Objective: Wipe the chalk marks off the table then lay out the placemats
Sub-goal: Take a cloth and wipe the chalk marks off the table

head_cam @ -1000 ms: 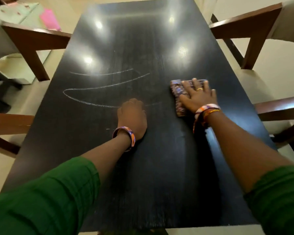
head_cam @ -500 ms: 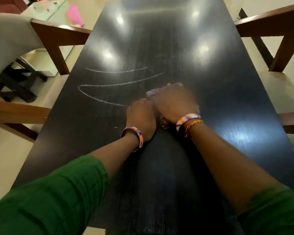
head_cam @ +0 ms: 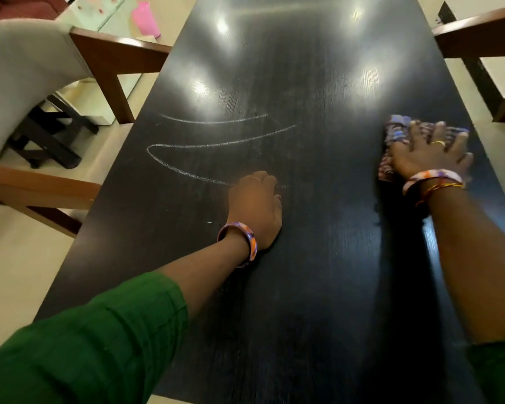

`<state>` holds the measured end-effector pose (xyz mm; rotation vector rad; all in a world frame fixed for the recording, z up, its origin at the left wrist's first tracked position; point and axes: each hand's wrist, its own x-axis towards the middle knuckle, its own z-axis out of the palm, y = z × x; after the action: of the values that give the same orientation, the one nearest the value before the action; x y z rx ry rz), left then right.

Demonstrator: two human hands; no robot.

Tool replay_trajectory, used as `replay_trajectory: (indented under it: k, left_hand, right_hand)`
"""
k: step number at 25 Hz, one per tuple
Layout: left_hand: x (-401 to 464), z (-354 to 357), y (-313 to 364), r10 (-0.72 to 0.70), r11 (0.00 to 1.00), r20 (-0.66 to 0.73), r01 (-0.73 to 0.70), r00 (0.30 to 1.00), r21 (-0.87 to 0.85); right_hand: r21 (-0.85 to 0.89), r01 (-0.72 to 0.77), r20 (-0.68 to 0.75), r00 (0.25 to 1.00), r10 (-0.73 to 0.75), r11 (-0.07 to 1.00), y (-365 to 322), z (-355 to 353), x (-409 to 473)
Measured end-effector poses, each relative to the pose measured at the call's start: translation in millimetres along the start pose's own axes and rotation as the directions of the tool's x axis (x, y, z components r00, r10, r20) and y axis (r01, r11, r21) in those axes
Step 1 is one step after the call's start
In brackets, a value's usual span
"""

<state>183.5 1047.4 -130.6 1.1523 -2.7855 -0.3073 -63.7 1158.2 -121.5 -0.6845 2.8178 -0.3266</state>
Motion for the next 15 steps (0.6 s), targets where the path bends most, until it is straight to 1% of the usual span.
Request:
replay_trajectory:
  k: [2, 4, 5, 7, 9, 12, 15]
  left_hand:
    - [0, 0, 1, 0.002, 1.000, -0.001, -0.002, 1.000, 0.002]
    - [-1, -1, 1, 0.003, 1.000, -0.001, -0.003, 1.000, 0.003]
    - [-1, -1, 0, 0.007, 1.000, 0.000, -0.007, 1.000, 0.006]
    - [-2, -2, 0, 0.015, 1.000, -0.001, -0.015, 1.000, 0.005]
    - [-3, -1, -1, 0.021, 1.000, -0.008, -0.021, 1.000, -0.007]
    - [-2, -1, -3, 0.032, 0.999, -0.013, -0.033, 0.999, -0.028]
    - [0, 1, -5, 0.044, 0.998, 0.005, -0.044, 0.999, -0.043]
  right_hand:
    - [-0.007, 0.142, 0.026, 0.990, -0.142, 0.990, -41, 18, -29]
    - [-0.044, 0.315, 0.070, 0.948, -0.312, 0.948, -82, 38, -59]
    - [-0.055, 0.377, 0.094, 0.924, -0.371, 0.925, -95, 44, -69]
    - [-0.057, 0.434, 0.133, 0.896, -0.424, 0.899, -100, 45, -72]
    - [-0.042, 0.395, 0.134, 0.912, -0.387, 0.918, -80, 38, -61]
    - [-0.027, 0.188, 0.052, 0.981, -0.187, 0.982, -36, 25, -47]
    - [-0.048, 0.009, -0.007, 1.000, -0.010, 0.999, -12, 18, -50]
